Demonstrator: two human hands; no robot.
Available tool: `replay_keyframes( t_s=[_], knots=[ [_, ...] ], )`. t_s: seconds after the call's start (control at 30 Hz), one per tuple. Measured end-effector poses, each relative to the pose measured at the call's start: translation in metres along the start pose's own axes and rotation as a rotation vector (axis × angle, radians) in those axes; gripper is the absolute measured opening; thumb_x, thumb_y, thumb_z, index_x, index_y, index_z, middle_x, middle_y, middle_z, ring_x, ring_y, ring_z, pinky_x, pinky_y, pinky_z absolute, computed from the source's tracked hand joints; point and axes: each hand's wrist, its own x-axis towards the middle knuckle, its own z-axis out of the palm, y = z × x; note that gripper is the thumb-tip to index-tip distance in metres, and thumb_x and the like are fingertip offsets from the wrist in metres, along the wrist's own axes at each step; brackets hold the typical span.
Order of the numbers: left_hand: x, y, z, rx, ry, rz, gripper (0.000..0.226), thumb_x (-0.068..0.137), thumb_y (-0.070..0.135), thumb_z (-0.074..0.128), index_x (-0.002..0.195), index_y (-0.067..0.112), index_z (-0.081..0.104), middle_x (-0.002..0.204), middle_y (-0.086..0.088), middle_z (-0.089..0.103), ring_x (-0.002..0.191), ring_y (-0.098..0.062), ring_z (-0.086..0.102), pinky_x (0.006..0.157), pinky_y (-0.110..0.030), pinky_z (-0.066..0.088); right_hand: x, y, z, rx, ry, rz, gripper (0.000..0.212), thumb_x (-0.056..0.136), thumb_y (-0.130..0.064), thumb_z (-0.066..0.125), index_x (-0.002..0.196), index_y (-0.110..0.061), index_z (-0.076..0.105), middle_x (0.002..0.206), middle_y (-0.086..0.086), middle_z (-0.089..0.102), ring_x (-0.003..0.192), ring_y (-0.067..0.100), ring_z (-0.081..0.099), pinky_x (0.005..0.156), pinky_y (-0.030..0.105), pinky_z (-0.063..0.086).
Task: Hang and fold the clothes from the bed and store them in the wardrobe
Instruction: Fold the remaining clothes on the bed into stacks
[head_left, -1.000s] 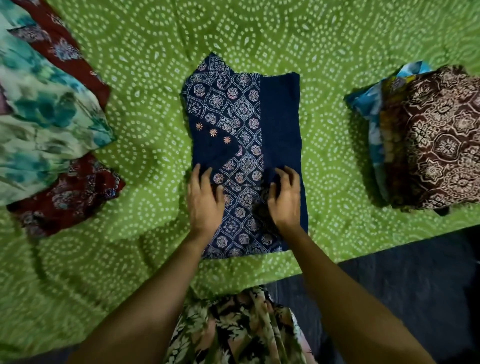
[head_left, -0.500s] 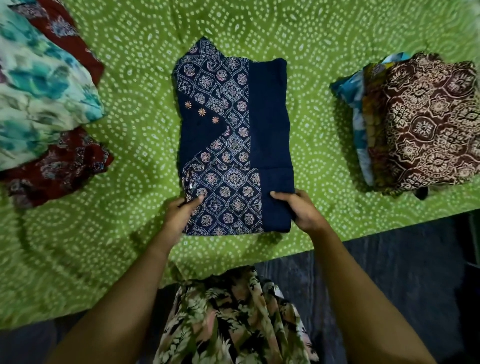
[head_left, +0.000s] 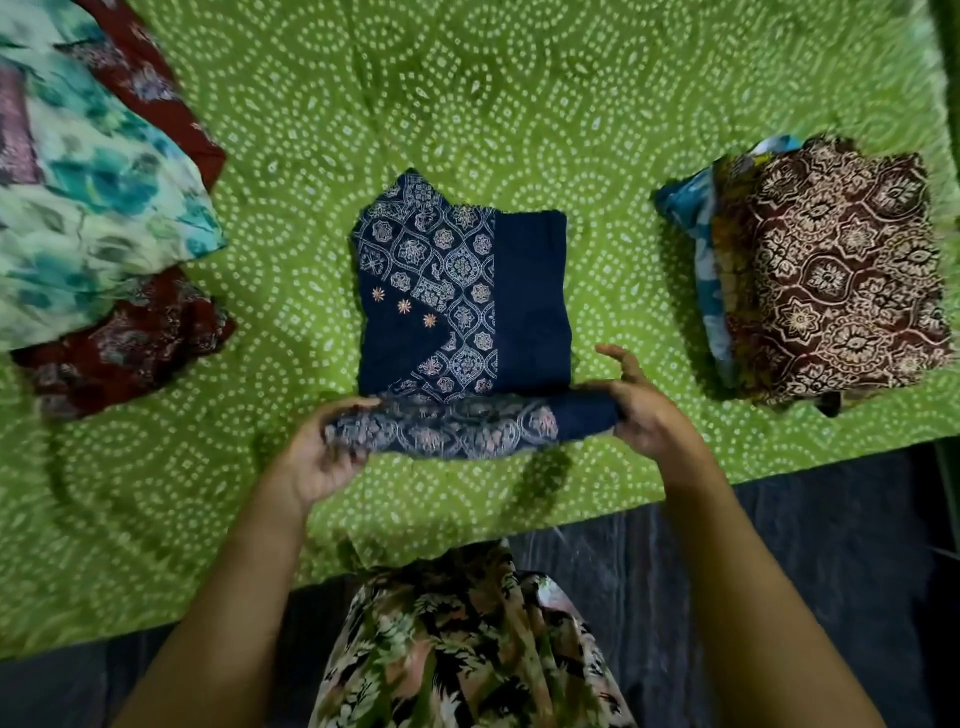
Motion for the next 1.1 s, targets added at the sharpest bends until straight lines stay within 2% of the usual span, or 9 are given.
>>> replay_keyframes(
  t_s=[0.17,0.33,0.43,0.57,0.67,0.77,0.9,1.0,1.1],
  knots=[
    [0.024,0.073,0.051,-0.112,-0.011,0.16,0.034,0.1,0.03,0.034,0.087,0.009,0.058,0.051,0.0,0.062,0.038,-0.003,0.054,0.035,-0.011,0.041,0.041,-0.059,0.019,0.036,-0.022,0.027,0.03,0.1,-0.006,0.024,0.113,0.001,0.05,0.046,0.007,0.063,0.04,0.014,0.062,0.038,0.017,0.047],
    [0.043,0.116,0.093,-0.183,-0.018,0.255,0.051,0.1,0.041,0.025,0.106,-0.002,0.052,0.101,-0.024,0.061,0.087,-0.03,0.064,0.07,-0.035,0.054,0.084,-0.098,0.034,0.168,0.046,0.044,0.044,0.102,-0.041,0.025,0.121,-0.005,0.042,0.078,0.018,0.061,0.049,0.025,0.063,0.038,0.024,0.048],
    [0.063,0.114,0.101,0.219,0.126,0.4,0.056,0.098,0.05,0.028,0.117,0.003,0.051,0.102,-0.016,0.059,0.093,-0.029,0.058,0.078,-0.036,0.048,0.109,-0.09,0.038,-0.196,0.261,-0.071,0.052,0.097,-0.047,0.039,0.118,0.0,0.047,0.092,0.016,0.059,0.071,0.027,0.057,0.049,0.031,0.049],
    [0.086,0.097,0.105,0.58,0.309,0.561,0.019,0.092,0.019,0.057,0.107,0.008,0.057,0.082,0.0,0.055,0.062,-0.01,0.047,0.051,-0.017,0.043,0.123,-0.075,0.046,-0.401,0.3,-0.165,0.051,0.086,-0.044,0.063,0.112,-0.001,0.058,0.107,0.005,0.062,0.097,0.022,0.059,0.089,0.037,0.05],
    [0.094,0.089,0.108,0.764,0.365,0.631,0.035,0.088,0.01,0.061,0.122,0.009,0.052,0.104,-0.007,0.061,0.071,-0.014,0.054,0.047,-0.015,0.039,0.125,-0.07,0.052,-0.266,0.263,-0.125,0.052,0.07,-0.037,0.08,0.106,-0.004,0.063,0.104,0.003,0.067,0.094,0.02,0.064,0.086,0.036,0.053],
    [0.09,0.082,0.107,0.792,0.455,0.733,0.024,0.087,0.012,0.061,0.11,0.005,0.06,0.101,-0.012,0.067,0.071,-0.015,0.056,0.056,-0.023,0.043,0.125,-0.073,0.053,-0.066,0.165,-0.058,0.031,0.07,-0.018,0.08,0.095,-0.007,0.066,0.1,0.008,0.07,0.084,0.021,0.067,0.076,0.032,0.057],
    [0.07,0.061,0.103,0.55,0.35,0.36,0.038,0.09,0.035,0.057,0.089,-0.003,0.065,0.067,-0.01,0.065,0.044,-0.013,0.055,0.041,-0.019,0.042,0.113,-0.085,0.046,0.049,-0.179,0.142,0.037,0.076,-0.01,0.072,0.113,-0.007,0.065,0.107,0.01,0.07,0.093,0.024,0.067,0.082,0.035,0.056],
    [0.057,0.039,0.093,0.4,0.111,-0.163,0.073,0.083,0.065,0.046,0.09,-0.006,0.062,0.084,-0.023,0.067,0.069,-0.028,0.066,0.062,-0.032,0.054,0.1,-0.087,0.045,0.095,-0.28,0.17,0.031,0.082,-0.006,0.067,0.112,-0.009,0.064,0.105,0.007,0.07,0.09,0.021,0.067,0.083,0.034,0.055],
    [0.049,0.019,0.089,0.046,-0.008,-0.238,0.088,0.065,0.068,0.061,0.113,-0.006,0.052,0.106,-0.026,0.063,0.094,-0.037,0.064,0.081,-0.045,0.053,0.081,-0.084,0.046,0.176,-0.314,0.131,0.031,0.082,0.003,0.064,0.111,-0.006,0.064,0.092,0.004,0.073,0.077,0.016,0.07,0.069,0.03,0.059]
  ],
)
